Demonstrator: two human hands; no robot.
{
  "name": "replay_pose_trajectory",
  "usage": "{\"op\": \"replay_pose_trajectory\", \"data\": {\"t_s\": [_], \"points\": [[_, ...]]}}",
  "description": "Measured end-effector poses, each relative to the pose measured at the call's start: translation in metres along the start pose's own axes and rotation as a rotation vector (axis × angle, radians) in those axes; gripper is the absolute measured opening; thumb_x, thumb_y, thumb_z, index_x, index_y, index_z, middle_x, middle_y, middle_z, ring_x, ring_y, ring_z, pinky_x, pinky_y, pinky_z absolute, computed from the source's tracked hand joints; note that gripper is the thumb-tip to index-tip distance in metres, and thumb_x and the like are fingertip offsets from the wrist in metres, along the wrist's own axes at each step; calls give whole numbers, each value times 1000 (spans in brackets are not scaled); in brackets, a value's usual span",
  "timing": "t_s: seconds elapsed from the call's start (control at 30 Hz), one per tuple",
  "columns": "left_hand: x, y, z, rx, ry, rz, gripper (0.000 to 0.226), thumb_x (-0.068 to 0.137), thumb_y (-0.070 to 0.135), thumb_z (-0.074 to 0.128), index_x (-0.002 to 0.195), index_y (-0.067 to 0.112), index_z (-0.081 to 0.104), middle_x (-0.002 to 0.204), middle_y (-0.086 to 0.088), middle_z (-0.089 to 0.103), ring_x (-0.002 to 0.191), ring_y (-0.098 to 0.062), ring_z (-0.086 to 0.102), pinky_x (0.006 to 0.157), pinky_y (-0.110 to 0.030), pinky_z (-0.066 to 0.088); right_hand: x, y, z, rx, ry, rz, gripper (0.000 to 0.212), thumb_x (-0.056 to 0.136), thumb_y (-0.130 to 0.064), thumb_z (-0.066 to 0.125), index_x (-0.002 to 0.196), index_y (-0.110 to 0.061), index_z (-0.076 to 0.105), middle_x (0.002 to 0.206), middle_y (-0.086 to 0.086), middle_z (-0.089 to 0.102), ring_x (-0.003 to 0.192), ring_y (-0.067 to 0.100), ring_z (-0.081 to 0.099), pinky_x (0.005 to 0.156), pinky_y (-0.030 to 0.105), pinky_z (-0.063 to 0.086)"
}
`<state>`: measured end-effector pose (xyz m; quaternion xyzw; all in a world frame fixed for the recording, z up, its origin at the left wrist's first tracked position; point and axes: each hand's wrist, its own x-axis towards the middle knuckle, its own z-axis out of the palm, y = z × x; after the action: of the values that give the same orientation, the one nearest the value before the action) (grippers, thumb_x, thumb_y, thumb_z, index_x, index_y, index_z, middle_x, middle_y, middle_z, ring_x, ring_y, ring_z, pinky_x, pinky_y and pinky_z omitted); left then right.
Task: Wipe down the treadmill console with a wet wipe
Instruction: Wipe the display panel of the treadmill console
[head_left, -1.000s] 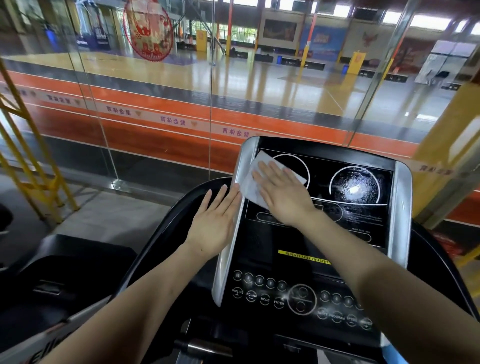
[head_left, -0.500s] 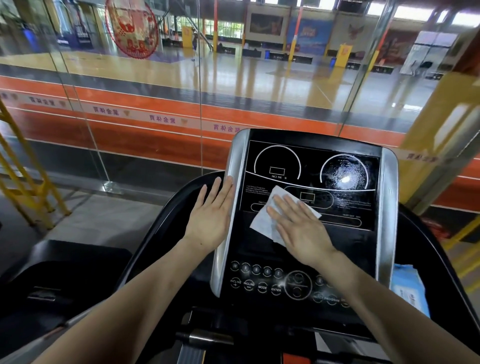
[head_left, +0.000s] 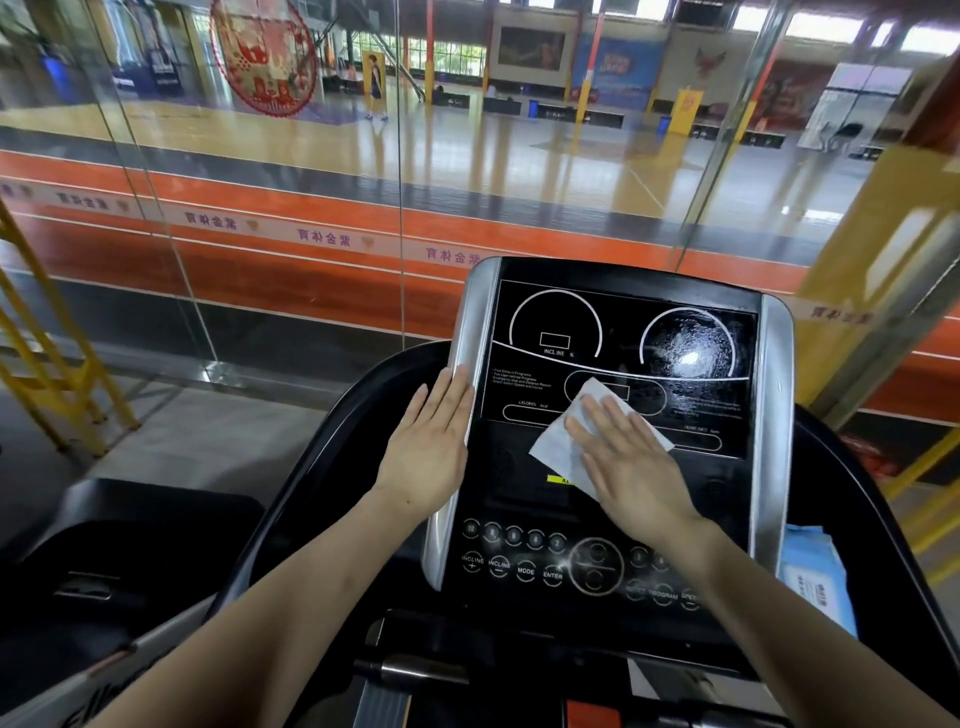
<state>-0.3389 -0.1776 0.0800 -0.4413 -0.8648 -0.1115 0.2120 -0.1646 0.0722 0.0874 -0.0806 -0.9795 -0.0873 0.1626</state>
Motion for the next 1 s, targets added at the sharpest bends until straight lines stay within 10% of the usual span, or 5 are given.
{"op": "replay_pose_trajectory", "data": {"t_s": [0.7,1.0], "points": [[-9,25,16,-34,35,24,64,100,25,23,159,1,27,172,-15,12,160,-26,2,129,-49,14,21,-82,20,170,34,171,60,110,-46,18,163,-19,9,170,-1,-1,156,17,-12,128,46,2],[5,47,17,-61,4,44,64,103,24,28,162,4,19,173,-13,7,160,-25,-4,130,-48,8,-42,8,15,185,70,494,66,107,-47,10,161,-10,18,169,5,9,157,19,-1,125,50,17]]}}
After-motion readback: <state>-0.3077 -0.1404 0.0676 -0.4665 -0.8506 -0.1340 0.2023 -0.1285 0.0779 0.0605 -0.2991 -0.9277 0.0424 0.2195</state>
